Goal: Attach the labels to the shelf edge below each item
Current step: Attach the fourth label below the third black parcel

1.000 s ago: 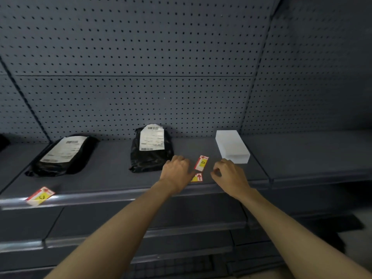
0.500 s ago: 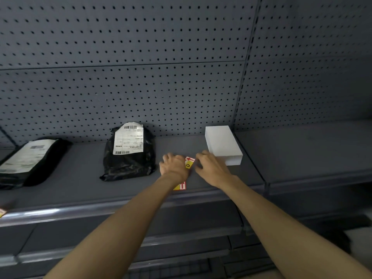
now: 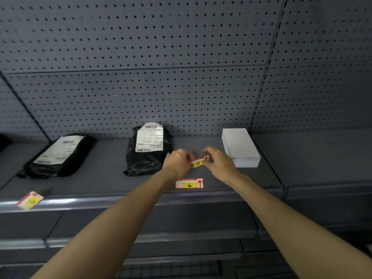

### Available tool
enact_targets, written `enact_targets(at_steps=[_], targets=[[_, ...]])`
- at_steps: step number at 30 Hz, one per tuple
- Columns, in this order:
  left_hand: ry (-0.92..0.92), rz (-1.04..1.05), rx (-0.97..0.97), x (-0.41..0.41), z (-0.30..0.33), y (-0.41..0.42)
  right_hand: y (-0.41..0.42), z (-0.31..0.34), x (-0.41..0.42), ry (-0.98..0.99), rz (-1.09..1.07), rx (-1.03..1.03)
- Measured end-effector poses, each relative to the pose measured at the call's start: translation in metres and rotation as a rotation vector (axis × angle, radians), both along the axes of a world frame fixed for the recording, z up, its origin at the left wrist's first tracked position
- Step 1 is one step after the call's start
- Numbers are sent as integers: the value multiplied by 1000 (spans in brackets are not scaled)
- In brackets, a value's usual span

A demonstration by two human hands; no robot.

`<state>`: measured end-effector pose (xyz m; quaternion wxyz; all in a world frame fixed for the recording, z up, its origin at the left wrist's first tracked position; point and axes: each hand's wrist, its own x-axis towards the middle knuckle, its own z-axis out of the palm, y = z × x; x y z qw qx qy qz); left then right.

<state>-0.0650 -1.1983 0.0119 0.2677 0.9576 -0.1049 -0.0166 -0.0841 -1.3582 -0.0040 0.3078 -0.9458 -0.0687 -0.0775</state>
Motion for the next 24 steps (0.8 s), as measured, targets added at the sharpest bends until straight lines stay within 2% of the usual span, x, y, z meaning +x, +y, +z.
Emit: enact_targets(at_steps=[8,14,24], targets=[[-42,54,-72,-33,9,94,83,23,-26,-9,103,199],[-265,35,134,-72,-6,164,129,15,-49,-35,126,173],[-291,-117,338,-112,-56,200,149,-7,-74,-117,87,92]])
